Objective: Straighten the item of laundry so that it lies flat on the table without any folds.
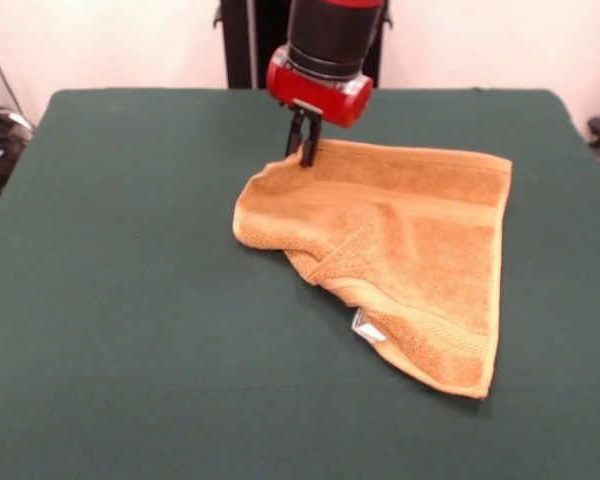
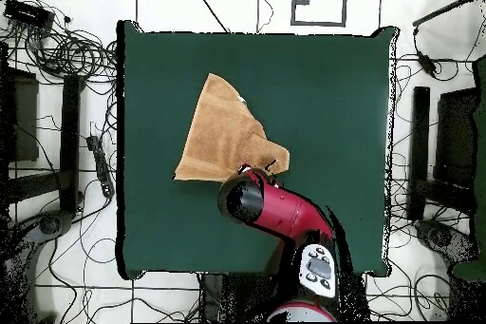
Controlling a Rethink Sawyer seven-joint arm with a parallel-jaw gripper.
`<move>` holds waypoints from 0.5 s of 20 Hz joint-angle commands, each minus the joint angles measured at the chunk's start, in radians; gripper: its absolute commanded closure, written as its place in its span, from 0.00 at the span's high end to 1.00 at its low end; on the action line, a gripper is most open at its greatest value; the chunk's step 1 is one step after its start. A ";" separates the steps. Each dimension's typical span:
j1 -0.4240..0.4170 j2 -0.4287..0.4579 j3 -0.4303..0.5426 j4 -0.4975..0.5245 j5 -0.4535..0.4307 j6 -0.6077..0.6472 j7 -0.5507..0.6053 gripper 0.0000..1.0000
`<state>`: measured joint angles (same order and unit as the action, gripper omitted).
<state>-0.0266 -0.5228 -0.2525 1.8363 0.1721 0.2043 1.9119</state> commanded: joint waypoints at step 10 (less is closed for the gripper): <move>0.025 0.035 -0.004 0.075 -0.032 0.059 0.135 0.00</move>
<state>-0.0232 -0.5228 -0.2779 1.8437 0.1719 0.2043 1.9119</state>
